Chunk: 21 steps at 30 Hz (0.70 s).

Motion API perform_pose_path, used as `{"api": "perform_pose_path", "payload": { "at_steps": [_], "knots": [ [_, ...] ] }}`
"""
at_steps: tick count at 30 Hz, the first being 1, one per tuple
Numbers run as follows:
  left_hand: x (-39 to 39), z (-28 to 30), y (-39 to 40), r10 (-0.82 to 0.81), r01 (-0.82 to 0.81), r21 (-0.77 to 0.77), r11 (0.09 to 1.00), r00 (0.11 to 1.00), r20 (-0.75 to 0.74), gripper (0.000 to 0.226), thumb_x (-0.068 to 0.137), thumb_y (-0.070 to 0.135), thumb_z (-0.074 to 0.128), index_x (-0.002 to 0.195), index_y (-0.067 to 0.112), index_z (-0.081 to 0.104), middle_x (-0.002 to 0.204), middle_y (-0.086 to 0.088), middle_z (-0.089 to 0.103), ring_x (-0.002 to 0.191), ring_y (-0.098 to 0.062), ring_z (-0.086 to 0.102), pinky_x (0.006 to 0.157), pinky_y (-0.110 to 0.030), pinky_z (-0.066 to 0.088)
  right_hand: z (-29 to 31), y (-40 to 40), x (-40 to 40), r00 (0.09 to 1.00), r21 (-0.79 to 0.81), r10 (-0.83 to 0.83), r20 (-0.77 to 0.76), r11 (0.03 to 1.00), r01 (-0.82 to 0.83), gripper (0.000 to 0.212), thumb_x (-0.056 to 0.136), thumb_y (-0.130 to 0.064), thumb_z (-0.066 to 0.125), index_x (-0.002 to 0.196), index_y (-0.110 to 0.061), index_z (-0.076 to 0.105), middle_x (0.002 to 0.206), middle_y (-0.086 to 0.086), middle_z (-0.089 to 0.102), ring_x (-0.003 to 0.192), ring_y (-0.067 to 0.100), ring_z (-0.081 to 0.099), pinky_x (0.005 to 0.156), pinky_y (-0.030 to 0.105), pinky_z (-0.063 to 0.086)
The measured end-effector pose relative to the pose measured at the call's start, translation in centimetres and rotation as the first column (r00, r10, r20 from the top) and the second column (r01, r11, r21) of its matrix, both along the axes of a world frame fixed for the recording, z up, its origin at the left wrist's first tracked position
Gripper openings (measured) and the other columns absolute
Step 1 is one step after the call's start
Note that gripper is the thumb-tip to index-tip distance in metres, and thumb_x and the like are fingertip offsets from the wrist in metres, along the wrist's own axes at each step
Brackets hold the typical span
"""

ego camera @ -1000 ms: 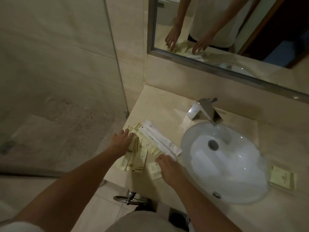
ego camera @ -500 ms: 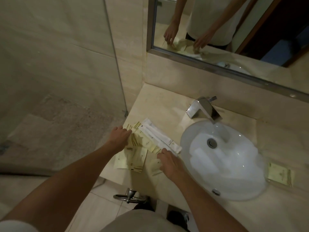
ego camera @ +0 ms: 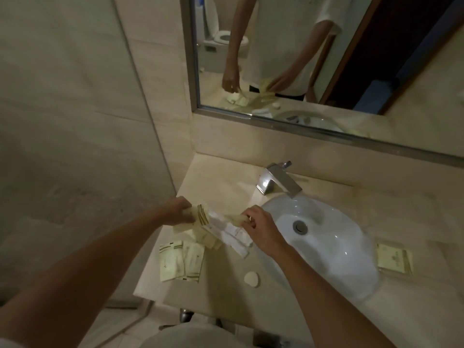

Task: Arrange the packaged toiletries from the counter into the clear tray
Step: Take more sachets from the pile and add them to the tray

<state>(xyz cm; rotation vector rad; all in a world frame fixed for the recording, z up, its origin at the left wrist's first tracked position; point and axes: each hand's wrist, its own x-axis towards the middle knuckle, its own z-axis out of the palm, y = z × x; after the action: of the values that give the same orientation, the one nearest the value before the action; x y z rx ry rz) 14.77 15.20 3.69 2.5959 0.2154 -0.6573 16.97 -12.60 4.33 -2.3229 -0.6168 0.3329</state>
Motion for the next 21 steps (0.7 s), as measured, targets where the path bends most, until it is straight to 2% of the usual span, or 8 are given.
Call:
{"api": "perform_pose_path", "payload": {
  "at_steps": [3, 6, 8, 10, 13, 16, 18, 21],
  "knots": [
    [1.2, 1.0, -2.9, -0.031, 0.033, -0.053, 0.998, 0.999, 0.036, 0.033, 0.079, 0.031, 0.073, 0.088, -0.001, 0.068, 0.088, -0.016, 0.066, 0.082, -0.029, 0.062, 0.067, -0.032, 0.045, 0.9, -2.6, 0.5, 0.992, 0.045, -0.114, 0.061, 0.993, 0.111, 0.004, 0.087, -0.007, 0.062, 0.083, -0.007, 0.061, 0.084, 0.005, 0.054, 0.066, 0.014, 0.05, 0.063, 0.022, 0.043],
    [2.4, 1.7, -6.5, -0.079, 0.084, -0.092, 0.992, 0.996, 0.051, 0.03, 0.079, 0.028, 0.073, 0.091, 0.001, 0.068, 0.084, -0.009, 0.061, 0.076, -0.023, 0.059, 0.063, -0.029, 0.045, 1.0, -6.1, 0.7, 0.974, 0.01, -0.207, 0.094, 0.978, 0.207, 0.01, 0.09, -0.012, 0.059, 0.084, -0.004, 0.059, 0.082, 0.002, 0.048, 0.063, 0.009, 0.045, 0.056, 0.012, 0.036],
    [3.1, 1.7, -8.5, -0.103, 0.109, -0.114, 0.987, 0.993, 0.061, 0.029, 0.079, 0.028, 0.074, 0.092, 0.003, 0.067, 0.086, -0.006, 0.06, 0.075, -0.02, 0.058, 0.057, -0.024, 0.044, 0.8, -8.6, 0.6, 0.96, 0.015, -0.26, 0.105, 0.966, 0.259, 0.008, 0.091, -0.013, 0.058, 0.085, -0.008, 0.059, 0.081, 0.001, 0.046, 0.062, 0.006, 0.043, 0.06, 0.016, 0.037],
    [4.0, 1.5, -10.7, -0.118, 0.127, -0.146, 0.981, 0.991, 0.068, 0.032, 0.078, 0.028, 0.075, 0.097, 0.005, 0.066, 0.093, -0.007, 0.063, 0.081, -0.021, 0.062, 0.061, -0.025, 0.049, 0.5, -11.2, 0.5, 0.941, 0.041, -0.319, 0.113, 0.948, 0.316, 0.009, 0.09, -0.011, 0.059, 0.081, -0.011, 0.059, 0.079, 0.002, 0.046, 0.06, 0.005, 0.042, 0.06, 0.027, 0.038],
    [5.3, 1.7, -15.8, -0.164, 0.175, -0.184, 0.967, 0.984, 0.075, 0.041, 0.079, 0.025, 0.074, 0.112, 0.008, 0.06, 0.111, -0.012, 0.061, 0.09, -0.022, 0.061, 0.071, -0.027, 0.051, 0.4, -16.2, 0.1, 0.896, 0.04, -0.426, 0.126, 0.904, 0.425, 0.011, 0.089, -0.014, 0.061, 0.079, -0.011, 0.063, 0.078, 0.002, 0.048, 0.059, 0.005, 0.044, 0.057, 0.025, 0.035],
    [6.4, 1.7, -21.3, -0.216, 0.232, -0.211, 0.95, 0.972, 0.094, 0.047, 0.078, 0.02, 0.074, 0.119, 0.009, 0.054, 0.117, -0.014, 0.059, 0.096, -0.024, 0.059, 0.077, -0.029, 0.05, 0.2, -21.2, -0.2, 0.846, 0.057, -0.521, 0.114, 0.853, 0.518, 0.013, 0.09, -0.021, 0.062, 0.084, -0.011, 0.069, 0.082, 0.0, 0.053, 0.064, 0.012, 0.05, 0.06, 0.026, 0.04],
    [7.1, 1.4, -24.7, -0.246, 0.263, -0.208, 0.942, 0.964, 0.104, 0.05, 0.077, 0.021, 0.075, 0.121, 0.013, 0.052, 0.12, -0.013, 0.057, 0.104, -0.026, 0.057, 0.084, -0.033, 0.05, 0.1, -24.6, -0.3, 0.821, 0.061, -0.561, 0.108, 0.828, 0.558, 0.014, 0.09, -0.021, 0.062, 0.089, -0.01, 0.071, 0.085, 0.0, 0.053, 0.068, 0.013, 0.05, 0.063, 0.024, 0.038],
    [8.0, 2.2, -30.2, -0.298, 0.325, -0.172, 0.93, 0.94, 0.167, 0.041, 0.078, 0.024, 0.074, 0.115, 0.018, 0.056, 0.112, -0.002, 0.059, 0.1, -0.02, 0.057, 0.077, -0.028, 0.046, -0.2, -29.7, -0.3, 0.779, 0.043, -0.61, 0.144, 0.79, 0.611, 0.017, 0.092, -0.021, 0.06, 0.095, -0.008, 0.071, 0.089, 0.001, 0.053, 0.07, 0.014, 0.051, 0.068, 0.025, 0.038]
  ]
}}
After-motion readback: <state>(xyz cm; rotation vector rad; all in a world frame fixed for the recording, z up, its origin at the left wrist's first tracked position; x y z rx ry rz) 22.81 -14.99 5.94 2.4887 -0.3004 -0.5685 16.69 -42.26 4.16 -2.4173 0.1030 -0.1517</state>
